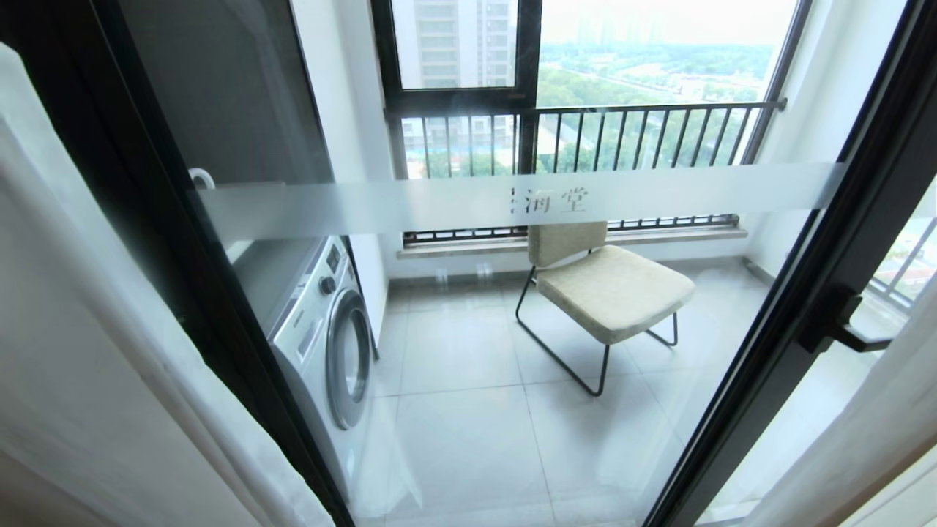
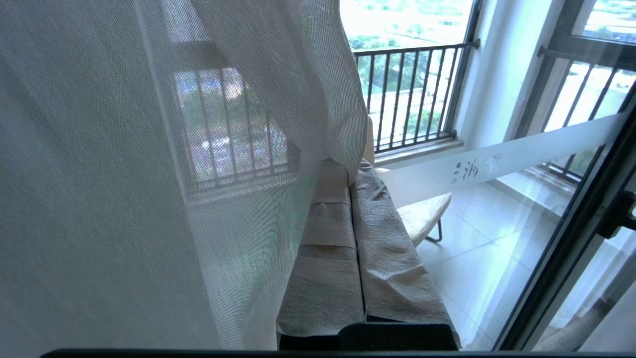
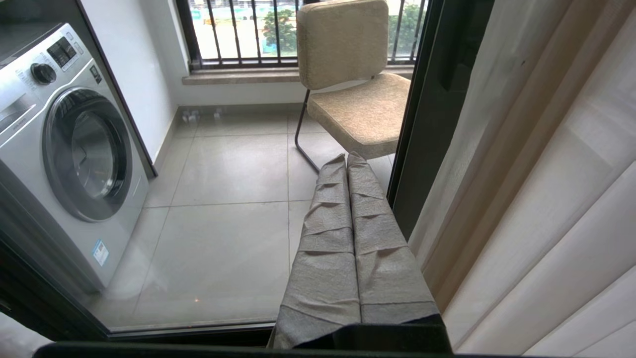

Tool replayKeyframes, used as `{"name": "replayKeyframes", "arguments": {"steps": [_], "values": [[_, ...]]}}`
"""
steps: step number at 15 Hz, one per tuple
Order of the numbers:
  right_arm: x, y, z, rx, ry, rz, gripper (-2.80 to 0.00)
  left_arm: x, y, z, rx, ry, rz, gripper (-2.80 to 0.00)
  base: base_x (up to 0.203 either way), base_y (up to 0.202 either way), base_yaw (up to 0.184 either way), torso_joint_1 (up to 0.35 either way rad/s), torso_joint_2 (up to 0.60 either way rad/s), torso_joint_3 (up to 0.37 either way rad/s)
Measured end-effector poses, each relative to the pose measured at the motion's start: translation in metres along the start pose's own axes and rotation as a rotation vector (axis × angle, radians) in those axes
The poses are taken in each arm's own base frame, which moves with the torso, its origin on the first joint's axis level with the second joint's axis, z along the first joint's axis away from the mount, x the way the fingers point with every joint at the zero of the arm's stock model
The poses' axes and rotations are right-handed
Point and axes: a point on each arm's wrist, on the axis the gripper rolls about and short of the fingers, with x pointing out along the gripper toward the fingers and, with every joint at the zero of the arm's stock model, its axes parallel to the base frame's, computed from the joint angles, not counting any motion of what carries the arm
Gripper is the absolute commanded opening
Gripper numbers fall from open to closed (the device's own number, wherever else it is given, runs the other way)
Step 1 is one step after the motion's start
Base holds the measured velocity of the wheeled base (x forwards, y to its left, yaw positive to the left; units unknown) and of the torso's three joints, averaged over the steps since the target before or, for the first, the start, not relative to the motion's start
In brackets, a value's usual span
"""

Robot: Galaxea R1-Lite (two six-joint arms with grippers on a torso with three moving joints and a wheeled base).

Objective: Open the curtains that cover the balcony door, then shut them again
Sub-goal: Close the inner curtains on both sides

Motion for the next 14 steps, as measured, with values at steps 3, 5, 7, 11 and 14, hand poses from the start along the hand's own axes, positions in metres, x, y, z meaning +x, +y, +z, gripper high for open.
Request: {"name": "replayKeyframes", "arguments": {"steps": [3,5,7,11,14], "values": [[0.0,0.0,0.0,0.0,0.0,0.0,-2.8,0.005,-0.003,-0.002,-0.012,0.013,-0.076,-2.8,0.0,0.0,0.0,0.0,0.0,0.0],[0.0,0.0,0.0,0.0,0.0,0.0,-2.8,0.009,-0.008,-0.002,-0.025,0.018,-0.133,-2.8,0.0,0.0,0.0,0.0,0.0,0.0],[0.0,0.0,0.0,0.0,0.0,0.0,-2.8,0.014,-0.014,-0.004,-0.041,0.026,-0.202,-2.8,0.0,0.0,0.0,0.0,0.0,0.0],[0.0,0.0,0.0,0.0,0.0,0.0,-2.8,0.024,-0.026,-0.01,-0.075,0.055,-0.327,-2.8,0.0,0.0,0.0,0.0,0.0,0.0],[0.0,0.0,0.0,0.0,0.0,0.0,-2.8,0.029,-0.031,-0.013,-0.089,0.07,-0.376,-2.8,0.0,0.0,0.0,0.0,0.0,0.0]]}}
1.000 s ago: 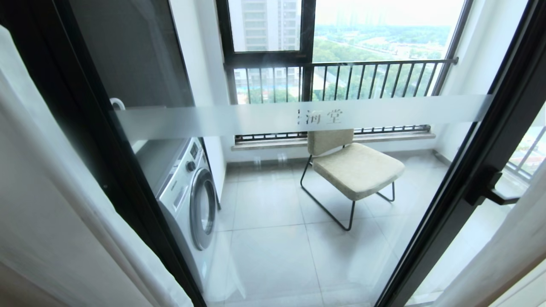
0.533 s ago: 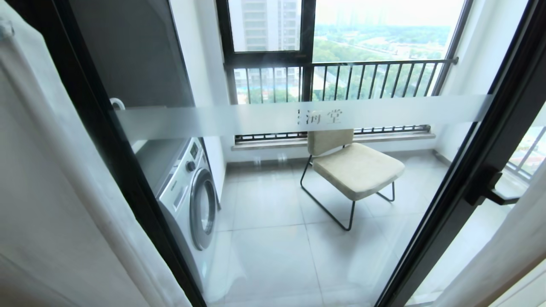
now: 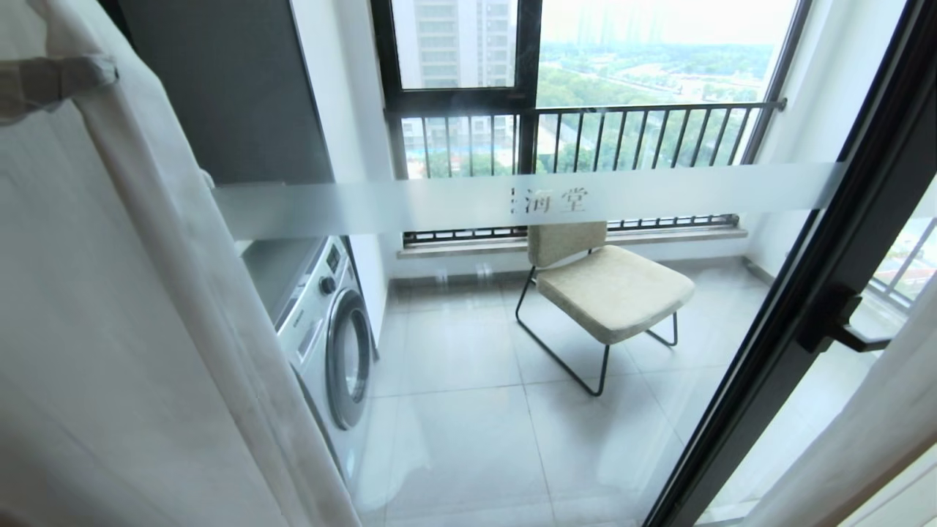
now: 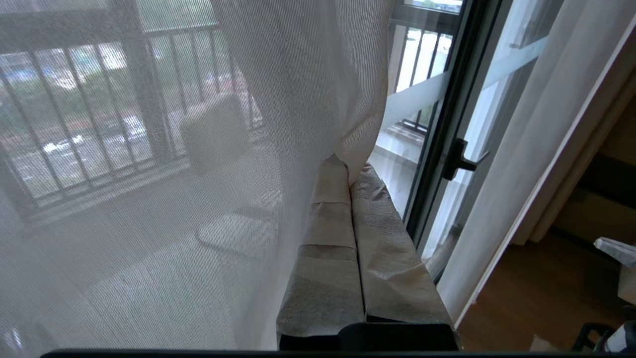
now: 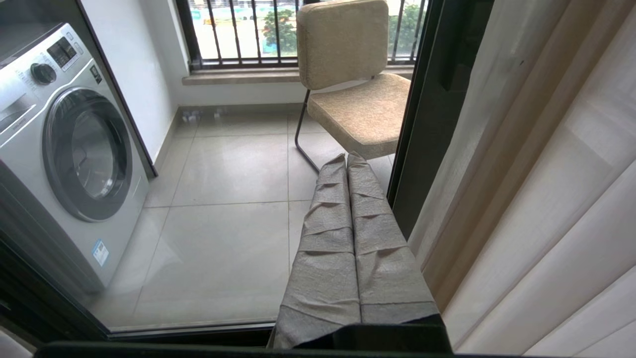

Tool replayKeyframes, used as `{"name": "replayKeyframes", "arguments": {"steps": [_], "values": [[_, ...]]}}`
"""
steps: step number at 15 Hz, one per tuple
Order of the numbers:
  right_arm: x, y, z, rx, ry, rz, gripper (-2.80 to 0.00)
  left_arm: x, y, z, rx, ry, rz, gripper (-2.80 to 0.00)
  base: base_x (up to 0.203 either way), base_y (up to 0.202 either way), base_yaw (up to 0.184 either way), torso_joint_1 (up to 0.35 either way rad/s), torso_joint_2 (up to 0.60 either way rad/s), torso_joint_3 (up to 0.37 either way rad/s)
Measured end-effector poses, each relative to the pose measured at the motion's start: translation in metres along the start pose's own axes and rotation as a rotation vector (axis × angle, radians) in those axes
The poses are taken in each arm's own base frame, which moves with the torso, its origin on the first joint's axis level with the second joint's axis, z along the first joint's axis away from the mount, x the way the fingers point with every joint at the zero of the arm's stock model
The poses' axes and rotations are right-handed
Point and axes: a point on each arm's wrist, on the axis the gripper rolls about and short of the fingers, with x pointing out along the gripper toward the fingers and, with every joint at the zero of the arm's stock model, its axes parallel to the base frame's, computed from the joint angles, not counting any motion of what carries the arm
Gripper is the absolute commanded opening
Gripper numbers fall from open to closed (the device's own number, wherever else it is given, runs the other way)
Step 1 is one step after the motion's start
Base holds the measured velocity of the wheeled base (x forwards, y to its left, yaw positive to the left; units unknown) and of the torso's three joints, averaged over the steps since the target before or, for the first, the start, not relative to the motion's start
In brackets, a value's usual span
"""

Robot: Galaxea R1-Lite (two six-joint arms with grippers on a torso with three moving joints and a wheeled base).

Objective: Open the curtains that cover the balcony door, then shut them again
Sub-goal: Close the inner curtains on both sides

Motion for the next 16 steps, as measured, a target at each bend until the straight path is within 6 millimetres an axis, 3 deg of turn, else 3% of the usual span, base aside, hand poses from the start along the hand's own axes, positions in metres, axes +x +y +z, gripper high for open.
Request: {"name": "replayKeyframes", "arguments": {"steps": [11,16], "values": [[0.0,0.0,0.0,0.0,0.0,0.0,-2.8,0.0084,0.0019,-0.0046,-0.018,0.024,-0.027,-2.8,0.0,0.0,0.0,0.0,0.0,0.0],[0.0,0.0,0.0,0.0,0.0,0.001,-2.8,0.0098,0.0029,-0.0055,-0.021,0.029,-0.027,-2.8,0.001,-0.156,0.005,0.0,0.0,0.005]]}}
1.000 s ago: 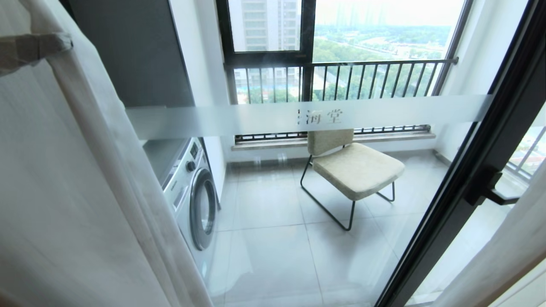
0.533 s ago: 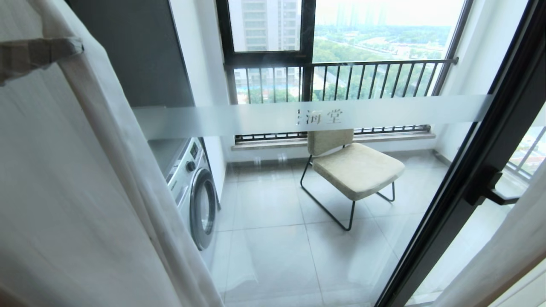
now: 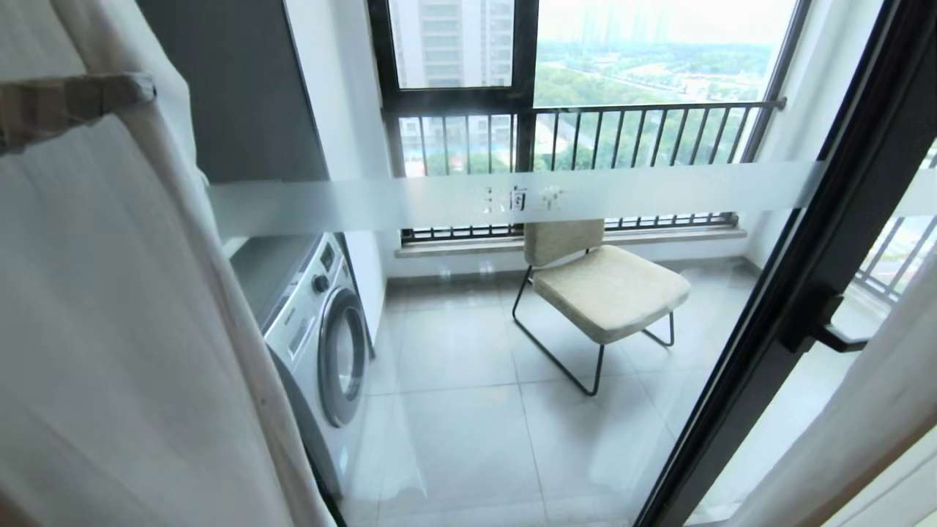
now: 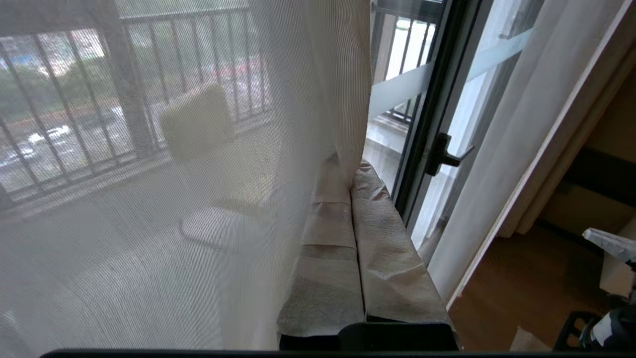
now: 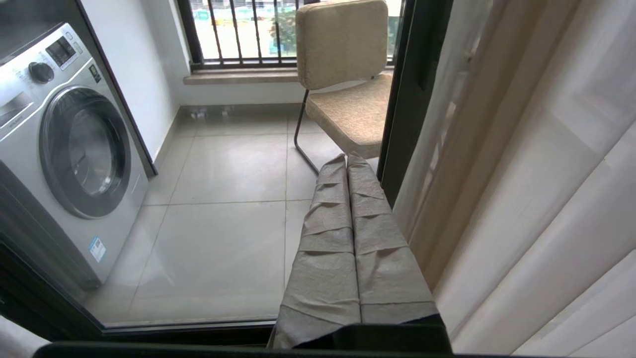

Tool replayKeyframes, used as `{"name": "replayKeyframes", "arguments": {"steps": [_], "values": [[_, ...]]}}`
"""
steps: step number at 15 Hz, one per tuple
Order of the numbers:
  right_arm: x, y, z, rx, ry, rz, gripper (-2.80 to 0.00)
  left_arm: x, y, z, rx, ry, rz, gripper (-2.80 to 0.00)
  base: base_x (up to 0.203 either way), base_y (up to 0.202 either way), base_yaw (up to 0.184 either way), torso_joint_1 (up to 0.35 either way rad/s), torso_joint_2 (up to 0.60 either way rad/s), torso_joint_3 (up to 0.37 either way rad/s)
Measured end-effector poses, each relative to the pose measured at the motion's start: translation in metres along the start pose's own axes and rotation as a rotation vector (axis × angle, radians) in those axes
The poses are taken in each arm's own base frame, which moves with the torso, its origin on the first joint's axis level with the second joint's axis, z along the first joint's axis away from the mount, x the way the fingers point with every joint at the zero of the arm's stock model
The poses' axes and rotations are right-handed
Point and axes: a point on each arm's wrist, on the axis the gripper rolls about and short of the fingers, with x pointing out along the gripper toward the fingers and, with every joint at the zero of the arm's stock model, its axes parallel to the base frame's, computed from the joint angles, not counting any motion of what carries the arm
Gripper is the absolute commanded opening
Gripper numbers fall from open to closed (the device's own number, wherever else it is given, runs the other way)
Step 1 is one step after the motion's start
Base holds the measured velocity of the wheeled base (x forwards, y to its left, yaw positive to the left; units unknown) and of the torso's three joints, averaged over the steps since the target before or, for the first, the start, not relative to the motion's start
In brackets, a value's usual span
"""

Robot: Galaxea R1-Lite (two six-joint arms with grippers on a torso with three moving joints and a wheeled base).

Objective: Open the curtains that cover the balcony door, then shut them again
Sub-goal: Close the inner curtains on both sides

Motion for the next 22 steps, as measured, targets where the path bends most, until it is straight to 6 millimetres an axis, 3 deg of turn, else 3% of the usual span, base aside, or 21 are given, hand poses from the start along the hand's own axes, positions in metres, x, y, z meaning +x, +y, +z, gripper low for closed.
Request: {"name": "replayKeyframes", "arguments": {"steps": [9,22], "values": [[0.0,0.0,0.0,0.001,0.0,-0.001,-2.8,0.001,0.001,-0.003,-0.008,0.012,-0.011,-2.8,0.0,-0.19,0.003,0.001,0.0,0.003],[0.0,0.0,0.0,0.0,0.0,-0.001,-2.8,0.004,-0.017,0.002,-0.002,-0.004,-0.136,-2.8,0.0,-0.19,0.003,0.001,0.0,0.003]]}}
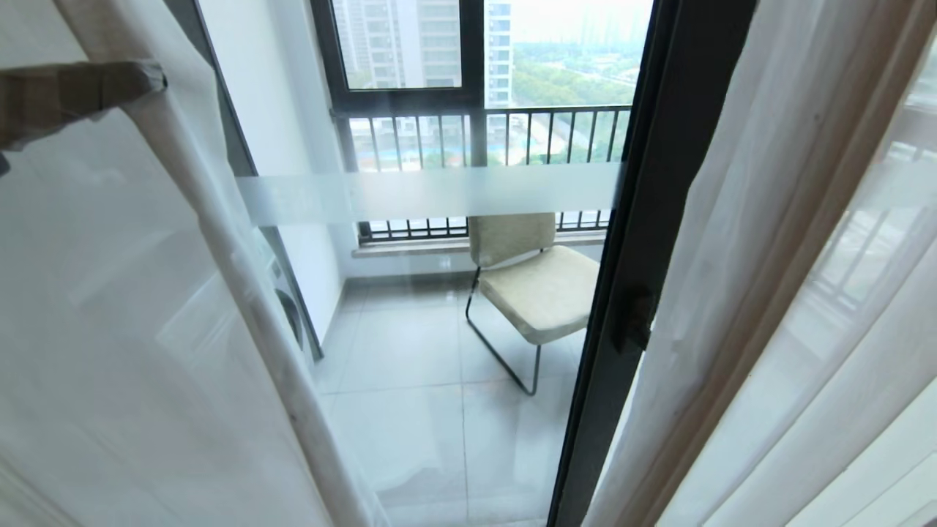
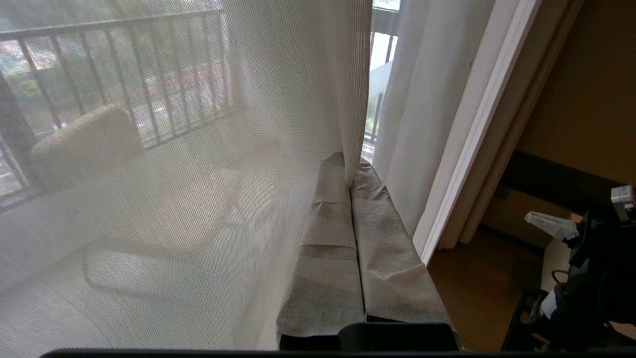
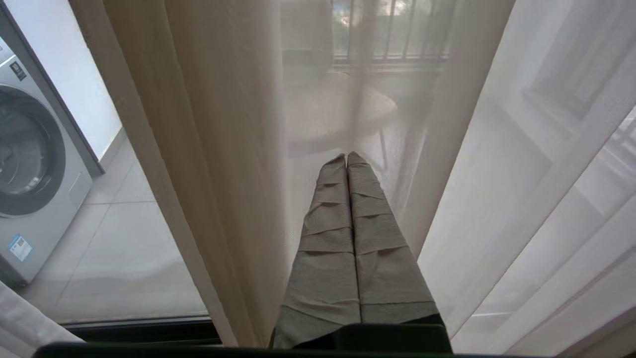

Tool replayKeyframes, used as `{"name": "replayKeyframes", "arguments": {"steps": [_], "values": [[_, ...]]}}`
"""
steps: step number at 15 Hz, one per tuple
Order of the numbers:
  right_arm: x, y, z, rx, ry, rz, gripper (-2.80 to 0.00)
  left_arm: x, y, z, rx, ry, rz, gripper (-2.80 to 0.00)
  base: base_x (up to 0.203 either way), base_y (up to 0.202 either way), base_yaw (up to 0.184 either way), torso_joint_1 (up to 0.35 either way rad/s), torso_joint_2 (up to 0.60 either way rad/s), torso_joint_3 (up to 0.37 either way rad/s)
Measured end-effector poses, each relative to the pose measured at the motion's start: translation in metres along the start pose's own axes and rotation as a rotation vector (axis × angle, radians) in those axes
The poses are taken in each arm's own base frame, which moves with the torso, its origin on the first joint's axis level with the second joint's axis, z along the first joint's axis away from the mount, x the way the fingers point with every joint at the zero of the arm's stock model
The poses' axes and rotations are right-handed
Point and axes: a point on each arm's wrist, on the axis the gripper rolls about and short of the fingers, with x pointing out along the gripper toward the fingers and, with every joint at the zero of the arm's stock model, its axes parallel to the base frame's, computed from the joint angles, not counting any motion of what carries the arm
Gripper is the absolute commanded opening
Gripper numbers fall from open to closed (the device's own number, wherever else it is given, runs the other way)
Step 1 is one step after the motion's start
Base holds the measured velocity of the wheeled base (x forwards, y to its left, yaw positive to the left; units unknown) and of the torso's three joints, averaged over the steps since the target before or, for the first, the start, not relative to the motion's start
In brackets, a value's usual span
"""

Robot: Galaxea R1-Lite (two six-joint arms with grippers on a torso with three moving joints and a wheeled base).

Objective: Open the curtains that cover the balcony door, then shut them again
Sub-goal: Close the inner curtains on both sides

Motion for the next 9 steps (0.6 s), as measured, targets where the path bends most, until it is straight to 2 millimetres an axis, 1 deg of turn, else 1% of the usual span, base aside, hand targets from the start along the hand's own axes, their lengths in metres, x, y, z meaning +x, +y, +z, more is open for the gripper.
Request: {"name": "replayKeyframes", "arguments": {"steps": [5,9], "values": [[0.0,0.0,0.0,0.0,0.0,0.0,-2.8,0.006,-0.004,0.005,0.002,-0.007,-0.051,-2.8,0.0,-0.193,0.005,0.004,0.0,0.002],[0.0,0.0,0.0,0.0,0.0,0.0,-2.8,0.014,-0.007,0.011,0.004,-0.015,-0.095,-2.8,0.0,-0.193,0.0,0.001,0.0,0.002]]}}
